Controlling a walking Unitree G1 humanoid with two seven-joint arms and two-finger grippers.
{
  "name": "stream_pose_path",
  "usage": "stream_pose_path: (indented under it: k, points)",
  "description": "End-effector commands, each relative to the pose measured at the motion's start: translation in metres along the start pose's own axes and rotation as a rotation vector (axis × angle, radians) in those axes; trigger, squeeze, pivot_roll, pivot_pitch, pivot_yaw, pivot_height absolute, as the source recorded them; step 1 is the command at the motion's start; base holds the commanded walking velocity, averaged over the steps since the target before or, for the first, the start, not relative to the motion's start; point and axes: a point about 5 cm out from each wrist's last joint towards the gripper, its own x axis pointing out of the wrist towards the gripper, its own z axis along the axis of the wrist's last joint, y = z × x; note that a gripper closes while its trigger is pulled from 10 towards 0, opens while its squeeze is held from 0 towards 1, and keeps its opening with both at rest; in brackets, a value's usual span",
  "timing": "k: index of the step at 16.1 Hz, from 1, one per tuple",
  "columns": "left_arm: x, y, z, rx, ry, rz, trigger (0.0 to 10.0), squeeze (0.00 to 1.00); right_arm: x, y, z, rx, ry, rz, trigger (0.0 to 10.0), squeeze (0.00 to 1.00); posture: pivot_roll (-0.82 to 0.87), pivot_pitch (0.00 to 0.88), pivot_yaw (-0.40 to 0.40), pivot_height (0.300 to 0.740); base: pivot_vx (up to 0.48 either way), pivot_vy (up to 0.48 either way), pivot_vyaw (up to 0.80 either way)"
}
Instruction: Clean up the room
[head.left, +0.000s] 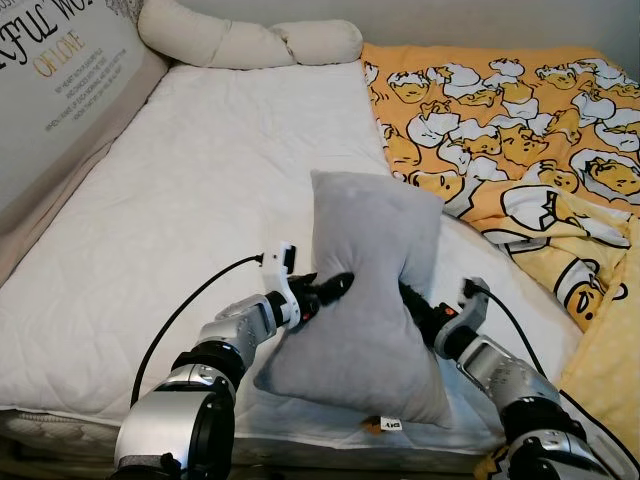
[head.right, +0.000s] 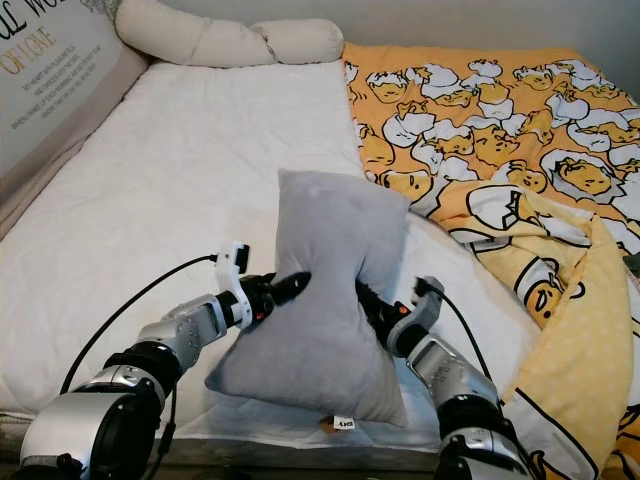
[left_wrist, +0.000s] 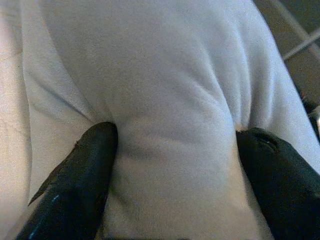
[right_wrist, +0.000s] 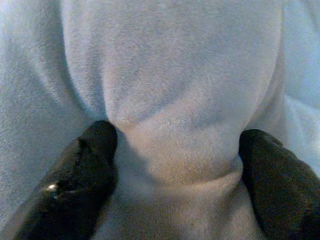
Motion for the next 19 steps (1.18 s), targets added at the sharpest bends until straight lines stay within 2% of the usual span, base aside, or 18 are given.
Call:
stream_pose_path:
  k: [1, 4, 8, 10, 12, 15, 17, 19]
  points:
    - [0.003, -0.003, -0.016, 0.008, 0.083, 0.016, 0.0, 0.00, 0.005, 0.003, -0.006, -0.044, 0.045, -0.020, 0.0, 0.00, -0.13, 0.000, 0.054, 0.740, 0.000, 0.000, 0.00]
    - [0.003, 0.000, -0.013, 0.080, 0.074, 0.076, 0.0, 0.00, 0.008, 0.002, 0.000, -0.109, -0.014, -0.074, 0.0, 0.00, -0.12, 0.000, 0.051, 0.740, 0.000, 0.000, 0.00]
    - [0.002, 0.001, -0.015, 0.073, 0.067, 0.086, 0.0, 0.00, 0.012, 0.008, 0.007, -0.188, -0.095, -0.067, 0.0, 0.00, -0.10, 0.000, 0.040, 0.740, 0.000, 0.000, 0.00]
    - [0.001, 0.003, -0.012, 0.058, 0.046, 0.094, 0.0, 0.00, 0.015, 0.014, 0.009, -0.172, -0.133, -0.054, 0.0, 0.00, -0.09, 0.000, 0.036, 0.740, 0.000, 0.000, 0.00]
    - [0.000, 0.004, -0.007, 0.087, 0.022, 0.098, 0.0, 0.00, 0.018, 0.016, 0.006, -0.190, -0.125, -0.058, 0.0, 0.00, -0.10, 0.000, 0.045, 0.740, 0.000, 0.000, 0.00]
    - [0.001, 0.002, -0.001, 0.155, 0.029, 0.078, 0.0, 0.00, 0.021, 0.019, 0.001, -0.265, -0.113, -0.070, 0.0, 0.00, -0.09, 0.000, 0.053, 0.740, 0.000, 0.000, 0.00]
    - [0.002, 0.000, 0.009, 0.220, 0.011, 0.072, 0.0, 0.00, 0.024, 0.024, 0.005, -0.230, -0.122, -0.060, 0.0, 0.00, -0.09, 0.000, 0.051, 0.740, 0.000, 0.000, 0.00]
    - [0.002, -0.001, 0.017, 0.242, -0.028, 0.053, 0.0, 0.00, 0.027, 0.028, 0.009, -0.215, -0.150, -0.053, 0.0, 0.00, -0.09, 0.000, 0.054, 0.740, 0.000, 0.000, 0.00]
